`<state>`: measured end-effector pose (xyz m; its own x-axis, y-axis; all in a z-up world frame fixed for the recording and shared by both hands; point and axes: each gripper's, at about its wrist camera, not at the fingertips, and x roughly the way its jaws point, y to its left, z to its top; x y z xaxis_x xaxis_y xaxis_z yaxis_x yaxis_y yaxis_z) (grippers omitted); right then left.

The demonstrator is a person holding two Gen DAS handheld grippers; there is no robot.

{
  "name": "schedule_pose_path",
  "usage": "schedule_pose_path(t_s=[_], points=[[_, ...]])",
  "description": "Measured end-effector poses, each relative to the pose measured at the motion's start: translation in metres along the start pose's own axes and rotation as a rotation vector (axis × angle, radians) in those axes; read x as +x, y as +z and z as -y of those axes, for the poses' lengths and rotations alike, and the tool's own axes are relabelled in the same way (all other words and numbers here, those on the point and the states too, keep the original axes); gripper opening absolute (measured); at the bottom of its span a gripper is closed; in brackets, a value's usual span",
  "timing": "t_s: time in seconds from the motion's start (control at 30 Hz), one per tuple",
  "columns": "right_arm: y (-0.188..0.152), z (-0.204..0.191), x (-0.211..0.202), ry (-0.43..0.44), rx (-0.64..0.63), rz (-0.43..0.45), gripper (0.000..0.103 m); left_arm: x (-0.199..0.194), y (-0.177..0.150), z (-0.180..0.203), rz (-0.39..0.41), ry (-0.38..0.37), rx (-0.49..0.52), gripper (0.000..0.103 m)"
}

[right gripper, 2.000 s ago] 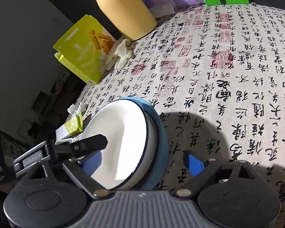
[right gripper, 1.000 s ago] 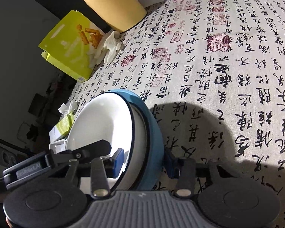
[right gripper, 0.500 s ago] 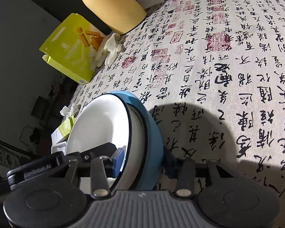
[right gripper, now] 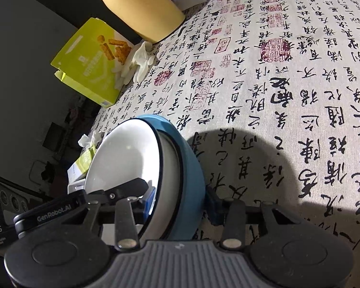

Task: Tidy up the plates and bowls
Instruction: 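Lift the blue bowl with nested white bowls, tilting it up, then carry the held blue bowl toward the cream plate stack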

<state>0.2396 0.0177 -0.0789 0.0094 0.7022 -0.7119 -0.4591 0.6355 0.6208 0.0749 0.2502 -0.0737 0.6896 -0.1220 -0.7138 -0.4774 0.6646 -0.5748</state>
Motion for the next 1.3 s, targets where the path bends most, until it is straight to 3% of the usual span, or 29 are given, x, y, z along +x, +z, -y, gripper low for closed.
schedule_pose_path(t_s=[1.3], points=[[-0.0043,0.0005,-0.0026,-0.001,0.043,0.024,0.040,-0.0046,-0.0057,0.0053,0.032,0.028,-0.011,0.051]])
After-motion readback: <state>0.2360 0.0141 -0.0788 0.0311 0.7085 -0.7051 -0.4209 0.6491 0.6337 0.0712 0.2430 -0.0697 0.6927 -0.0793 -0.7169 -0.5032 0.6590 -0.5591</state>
